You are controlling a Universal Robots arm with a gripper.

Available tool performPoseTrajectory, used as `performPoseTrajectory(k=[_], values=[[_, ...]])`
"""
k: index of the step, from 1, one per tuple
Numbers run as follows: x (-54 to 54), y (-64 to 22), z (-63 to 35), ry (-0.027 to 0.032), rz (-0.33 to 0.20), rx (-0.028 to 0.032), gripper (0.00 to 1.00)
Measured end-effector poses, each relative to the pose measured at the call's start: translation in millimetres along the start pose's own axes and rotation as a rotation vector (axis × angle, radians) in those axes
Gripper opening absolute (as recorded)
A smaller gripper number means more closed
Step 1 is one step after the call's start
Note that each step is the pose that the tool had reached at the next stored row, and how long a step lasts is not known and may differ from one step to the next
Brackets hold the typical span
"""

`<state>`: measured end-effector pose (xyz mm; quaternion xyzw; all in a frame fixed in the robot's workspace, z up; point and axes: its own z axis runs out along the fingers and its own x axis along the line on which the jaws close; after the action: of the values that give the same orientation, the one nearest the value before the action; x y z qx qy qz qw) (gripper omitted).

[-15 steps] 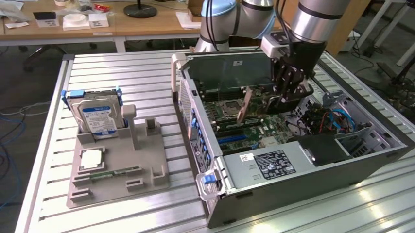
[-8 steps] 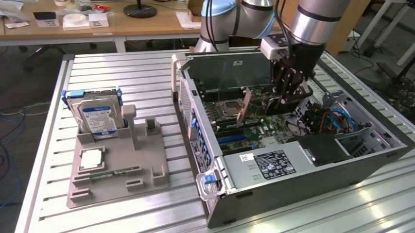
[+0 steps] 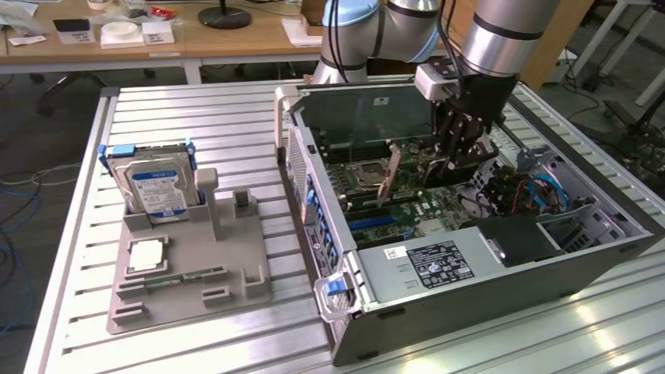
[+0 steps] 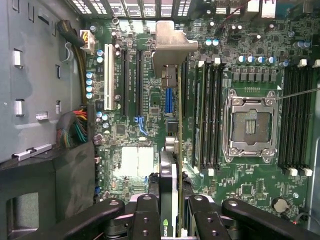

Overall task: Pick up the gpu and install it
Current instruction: 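Insert the gpu into the slot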

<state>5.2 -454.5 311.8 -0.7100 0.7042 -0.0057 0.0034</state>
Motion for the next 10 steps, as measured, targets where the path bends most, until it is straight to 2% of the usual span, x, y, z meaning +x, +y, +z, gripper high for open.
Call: performPoseTrajectory(k=[10], values=[[0.0,2.9,0.2,-0.0003,0.0,0.0002,0.27]])
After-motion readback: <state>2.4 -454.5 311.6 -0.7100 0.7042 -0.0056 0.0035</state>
